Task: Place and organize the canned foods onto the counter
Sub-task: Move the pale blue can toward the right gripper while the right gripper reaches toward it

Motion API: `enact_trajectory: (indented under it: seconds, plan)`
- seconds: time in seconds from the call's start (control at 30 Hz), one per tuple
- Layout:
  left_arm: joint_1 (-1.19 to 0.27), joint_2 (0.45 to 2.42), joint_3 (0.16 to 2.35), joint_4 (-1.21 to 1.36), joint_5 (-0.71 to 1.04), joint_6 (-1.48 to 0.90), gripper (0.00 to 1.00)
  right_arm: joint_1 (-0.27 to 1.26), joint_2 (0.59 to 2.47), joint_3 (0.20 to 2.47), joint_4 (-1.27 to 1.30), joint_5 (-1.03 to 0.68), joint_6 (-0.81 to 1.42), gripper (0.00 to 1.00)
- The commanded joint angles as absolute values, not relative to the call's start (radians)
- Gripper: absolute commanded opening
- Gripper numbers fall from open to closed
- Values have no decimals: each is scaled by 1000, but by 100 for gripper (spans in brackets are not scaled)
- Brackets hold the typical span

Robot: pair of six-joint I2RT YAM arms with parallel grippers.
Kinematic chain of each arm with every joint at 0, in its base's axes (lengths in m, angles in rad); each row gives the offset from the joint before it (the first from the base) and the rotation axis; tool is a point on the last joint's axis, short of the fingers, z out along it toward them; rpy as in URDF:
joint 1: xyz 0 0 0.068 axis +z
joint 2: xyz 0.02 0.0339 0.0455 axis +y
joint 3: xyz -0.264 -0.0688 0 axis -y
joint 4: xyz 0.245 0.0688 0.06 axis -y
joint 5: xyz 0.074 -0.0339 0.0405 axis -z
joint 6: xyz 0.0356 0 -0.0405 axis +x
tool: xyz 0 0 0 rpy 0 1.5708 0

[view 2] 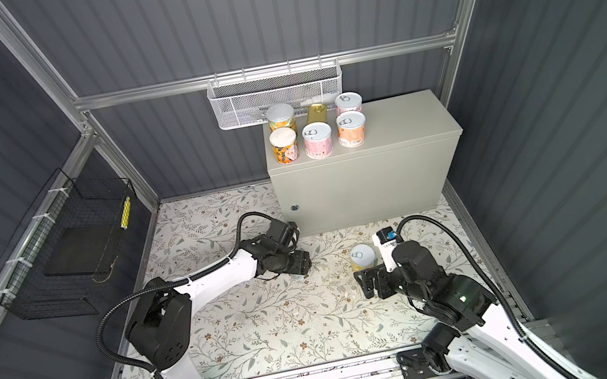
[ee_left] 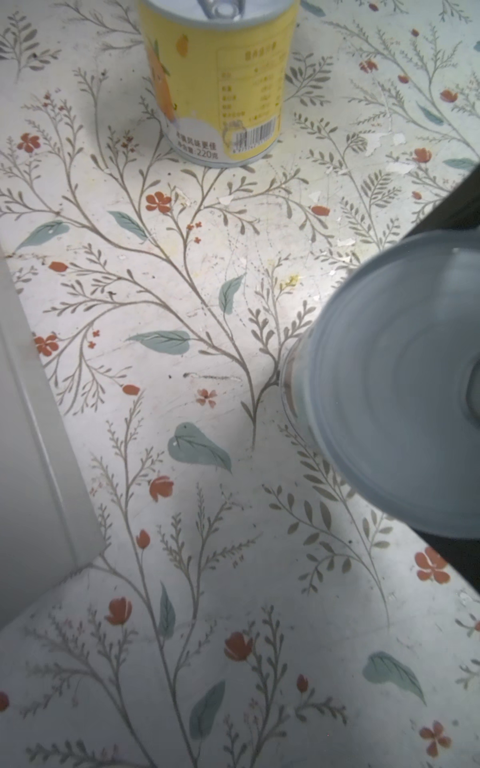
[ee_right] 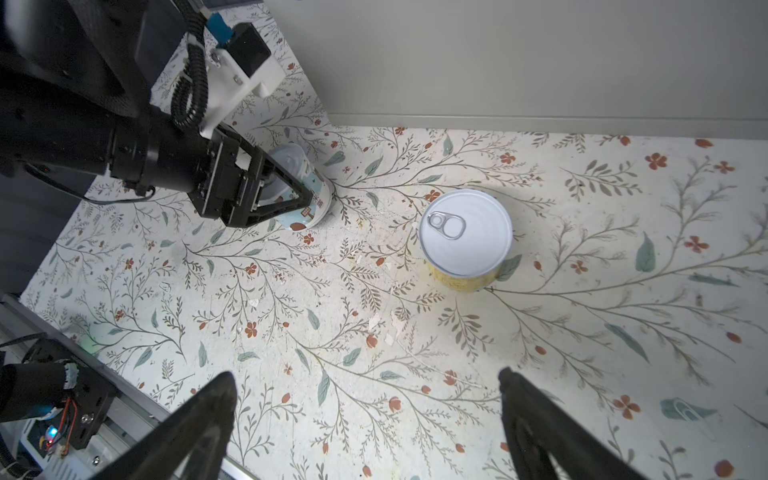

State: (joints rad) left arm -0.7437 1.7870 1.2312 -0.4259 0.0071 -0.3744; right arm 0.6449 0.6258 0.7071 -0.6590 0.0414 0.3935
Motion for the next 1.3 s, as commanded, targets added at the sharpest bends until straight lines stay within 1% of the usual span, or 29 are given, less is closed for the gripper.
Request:
enact_trajectory:
  seconds: [0.0, 0.13, 0.27, 0.3, 0.47, 0.63, 0.8, 0.87, 0.9, 1.0, 1.27]
  plan:
    - [-717, 1710, 1223, -405, 44, -381, 52, 722, 646, 687, -561, 158, 422, 99]
    - [-694, 1679, 1223, -444, 48, -366, 51, 809, 702, 668, -489, 213, 429, 99]
    - [-674, 1661, 1231, -479, 88, -356, 51, 908, 768, 670, -437, 315, 415, 99]
    - [-670, 1658, 1234, -491, 100, -354, 51, 917, 772, 664, -418, 316, 425, 99]
    - [-660, 1642, 1292, -549, 207, -355, 49, 919, 687, 576, -267, 256, 450, 99]
    - [-660, 1640, 1398, -633, 299, -339, 48, 918, 636, 511, -242, 236, 425, 99]
    - [-660, 1643, 1503, -741, 322, -299, 48, 922, 624, 475, -184, 190, 376, 99]
    - [-660, 1636, 1518, -765, 322, -296, 48, 925, 625, 464, -136, 166, 340, 99]
    - [-659, 1631, 1521, -771, 356, -296, 48, 926, 629, 458, -110, 159, 320, 99]
    - [-660, 1611, 1522, -786, 378, -301, 48, 932, 648, 445, -30, 153, 274, 99]
    - [-660, 1534, 1518, -835, 413, -323, 48, 946, 776, 457, 156, 119, 212, 99]
